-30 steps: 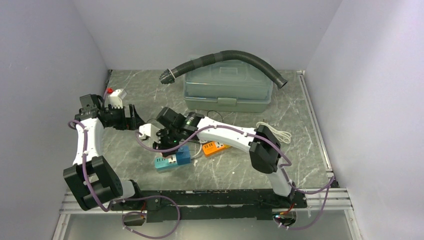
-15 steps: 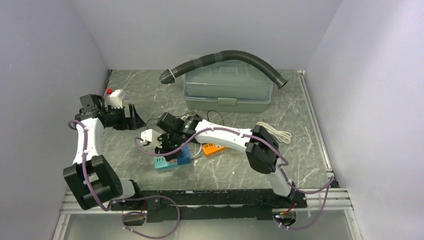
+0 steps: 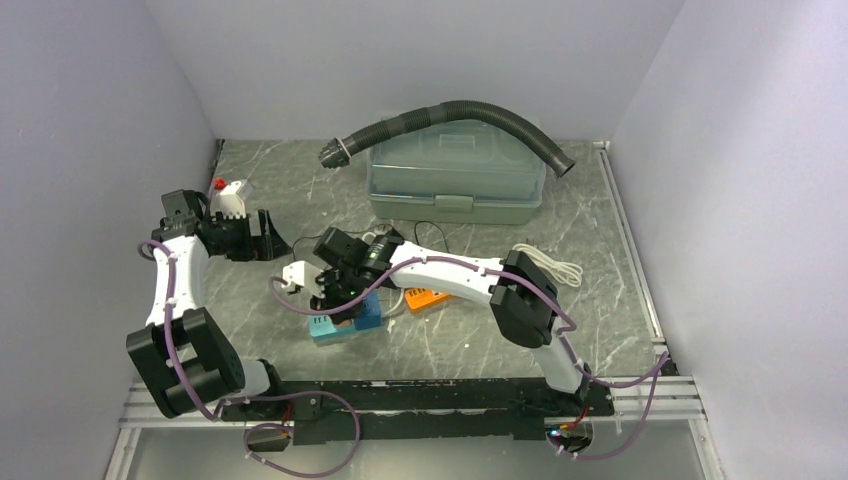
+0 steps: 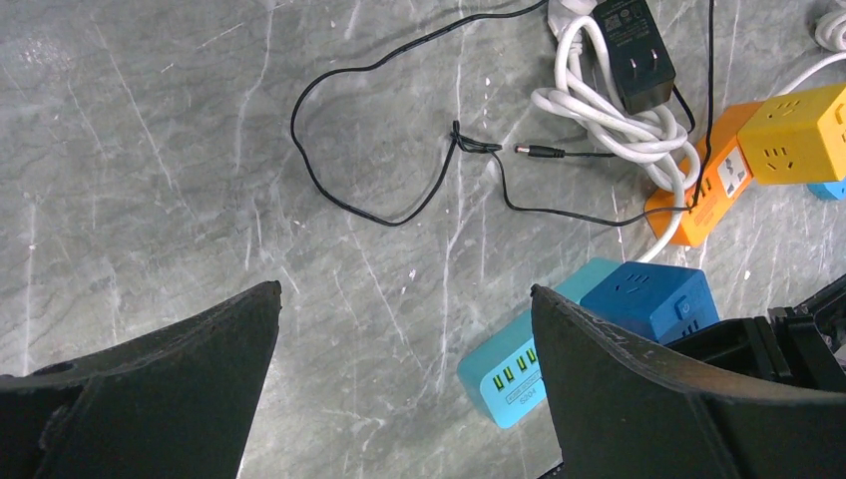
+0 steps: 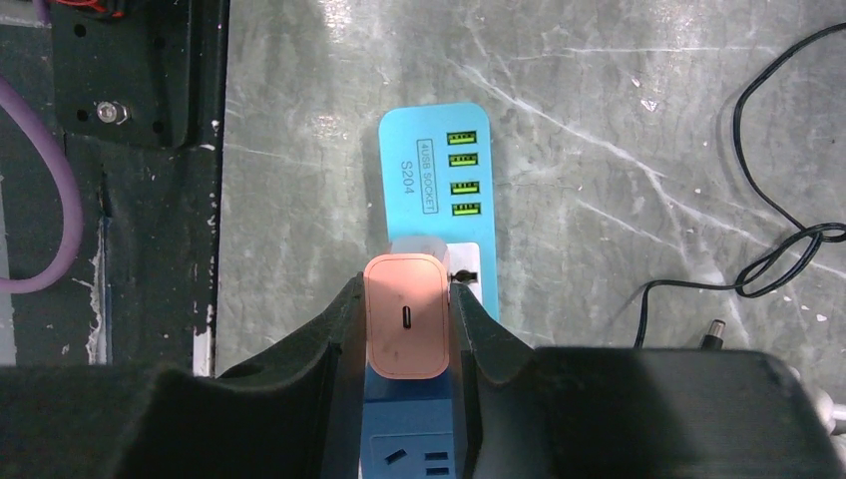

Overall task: Insert the plug
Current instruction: Insert the plug into the socket.

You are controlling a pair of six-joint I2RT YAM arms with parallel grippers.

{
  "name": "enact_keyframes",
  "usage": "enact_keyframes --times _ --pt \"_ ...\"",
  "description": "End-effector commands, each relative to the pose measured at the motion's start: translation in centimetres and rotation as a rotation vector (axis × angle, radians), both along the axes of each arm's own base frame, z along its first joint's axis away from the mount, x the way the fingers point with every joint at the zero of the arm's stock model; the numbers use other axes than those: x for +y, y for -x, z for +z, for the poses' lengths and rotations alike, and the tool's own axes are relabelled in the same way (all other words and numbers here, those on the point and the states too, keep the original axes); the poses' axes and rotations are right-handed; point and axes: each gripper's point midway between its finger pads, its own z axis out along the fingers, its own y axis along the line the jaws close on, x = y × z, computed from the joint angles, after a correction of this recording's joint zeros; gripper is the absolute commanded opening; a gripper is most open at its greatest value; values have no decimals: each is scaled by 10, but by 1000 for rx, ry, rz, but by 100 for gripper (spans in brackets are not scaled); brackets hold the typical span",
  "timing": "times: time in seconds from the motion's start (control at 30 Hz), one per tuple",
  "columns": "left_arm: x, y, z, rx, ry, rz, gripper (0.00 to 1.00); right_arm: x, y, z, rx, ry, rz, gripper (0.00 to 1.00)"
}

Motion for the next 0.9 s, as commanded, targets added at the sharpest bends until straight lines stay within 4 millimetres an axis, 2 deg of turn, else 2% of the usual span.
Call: enact_keyframes --times 0.0,0.53,0.87 --pt "3 -3 2 -20 -10 13 100 8 -3 21 -46 -56 16 0" --pt "5 -2 1 -28 -27 13 100 8 6 15 -33 -1 67 0" --pt "6 -2 2 -33 -32 18 100 7 4 7 -42 16 58 0"
